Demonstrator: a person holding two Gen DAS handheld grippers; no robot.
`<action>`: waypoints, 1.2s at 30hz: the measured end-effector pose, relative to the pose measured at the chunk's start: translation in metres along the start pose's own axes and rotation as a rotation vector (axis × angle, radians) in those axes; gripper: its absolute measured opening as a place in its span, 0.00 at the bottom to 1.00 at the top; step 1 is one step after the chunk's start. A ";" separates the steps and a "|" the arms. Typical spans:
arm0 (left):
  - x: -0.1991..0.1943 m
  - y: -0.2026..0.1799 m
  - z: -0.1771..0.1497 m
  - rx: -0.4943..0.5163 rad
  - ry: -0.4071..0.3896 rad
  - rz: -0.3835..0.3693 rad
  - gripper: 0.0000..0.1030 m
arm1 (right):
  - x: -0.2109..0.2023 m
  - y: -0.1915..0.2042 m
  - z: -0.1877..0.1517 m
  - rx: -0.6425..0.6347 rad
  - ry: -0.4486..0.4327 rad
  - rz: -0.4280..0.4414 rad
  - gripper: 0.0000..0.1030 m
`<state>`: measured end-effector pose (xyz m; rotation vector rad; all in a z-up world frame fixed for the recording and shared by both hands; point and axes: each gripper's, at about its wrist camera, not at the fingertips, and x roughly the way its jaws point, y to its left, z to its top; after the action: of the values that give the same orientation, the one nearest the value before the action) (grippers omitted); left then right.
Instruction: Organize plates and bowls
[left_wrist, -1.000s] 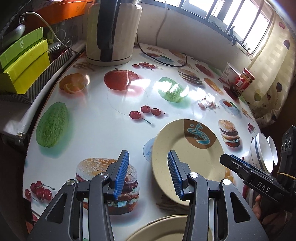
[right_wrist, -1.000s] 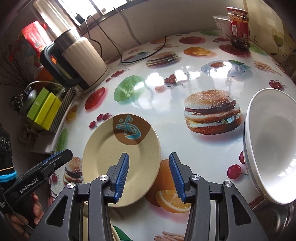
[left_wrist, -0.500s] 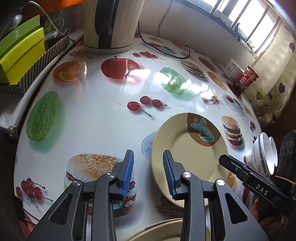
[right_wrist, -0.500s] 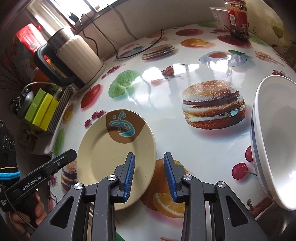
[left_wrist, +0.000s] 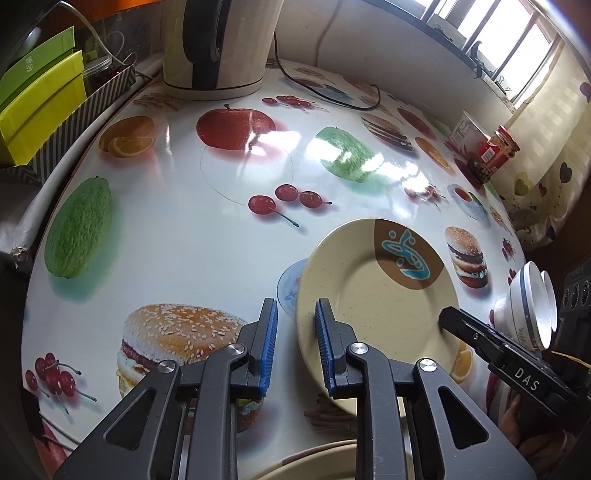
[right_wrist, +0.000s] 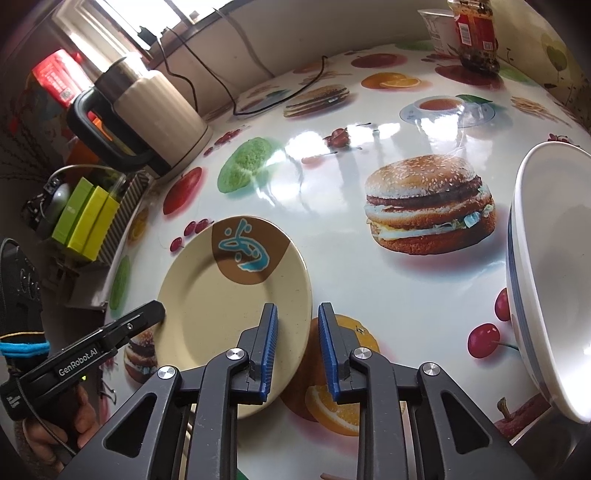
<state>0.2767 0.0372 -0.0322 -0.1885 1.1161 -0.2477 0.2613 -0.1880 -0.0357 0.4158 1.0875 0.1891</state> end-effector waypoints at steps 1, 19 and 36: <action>0.000 -0.001 0.000 0.001 0.001 -0.002 0.20 | 0.000 0.000 0.000 -0.002 0.000 0.001 0.20; -0.001 -0.006 0.000 0.026 -0.009 0.022 0.12 | -0.001 0.003 0.001 0.005 -0.004 0.010 0.16; -0.017 -0.013 -0.001 0.051 -0.051 0.006 0.11 | -0.005 -0.001 0.002 0.016 -0.015 0.027 0.15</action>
<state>0.2676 0.0294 -0.0148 -0.1454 1.0582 -0.2649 0.2606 -0.1908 -0.0318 0.4454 1.0699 0.2010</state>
